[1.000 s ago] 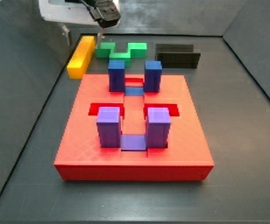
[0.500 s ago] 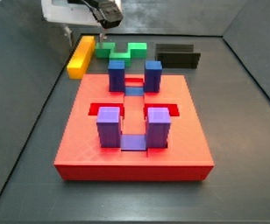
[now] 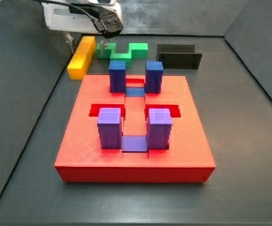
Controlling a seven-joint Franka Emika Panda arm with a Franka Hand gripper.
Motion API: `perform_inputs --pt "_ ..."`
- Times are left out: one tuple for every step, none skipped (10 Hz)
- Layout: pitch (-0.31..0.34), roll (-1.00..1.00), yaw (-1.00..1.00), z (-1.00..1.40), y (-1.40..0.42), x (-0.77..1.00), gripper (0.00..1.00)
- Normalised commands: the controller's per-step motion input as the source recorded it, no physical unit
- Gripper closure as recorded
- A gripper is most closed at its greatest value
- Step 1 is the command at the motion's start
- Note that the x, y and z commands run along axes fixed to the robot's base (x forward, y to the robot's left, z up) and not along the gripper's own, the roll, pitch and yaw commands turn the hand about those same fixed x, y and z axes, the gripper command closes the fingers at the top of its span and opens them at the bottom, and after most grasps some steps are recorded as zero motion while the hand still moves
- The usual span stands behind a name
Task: Pick up the yellow object. Move up. Move to above the board. Insert the yellow object.
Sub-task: Pick up the yellow object.
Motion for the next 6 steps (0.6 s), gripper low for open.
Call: perform_inputs --pt "0.0 0.0 0.0 -0.03 0.0 -0.02 0.0" --pt "0.0 0.0 0.0 -0.15 0.0 -0.01 0.0" --pt "-0.006 0.02 0.0 -0.24 0.0 0.0 0.0" --pt "0.0 0.0 0.0 -0.06 0.0 0.0 0.0" --pt "0.0 0.0 0.0 -0.08 0.0 -0.05 0.0" --pt "0.0 0.0 0.0 -0.01 0.0 -0.03 0.0"
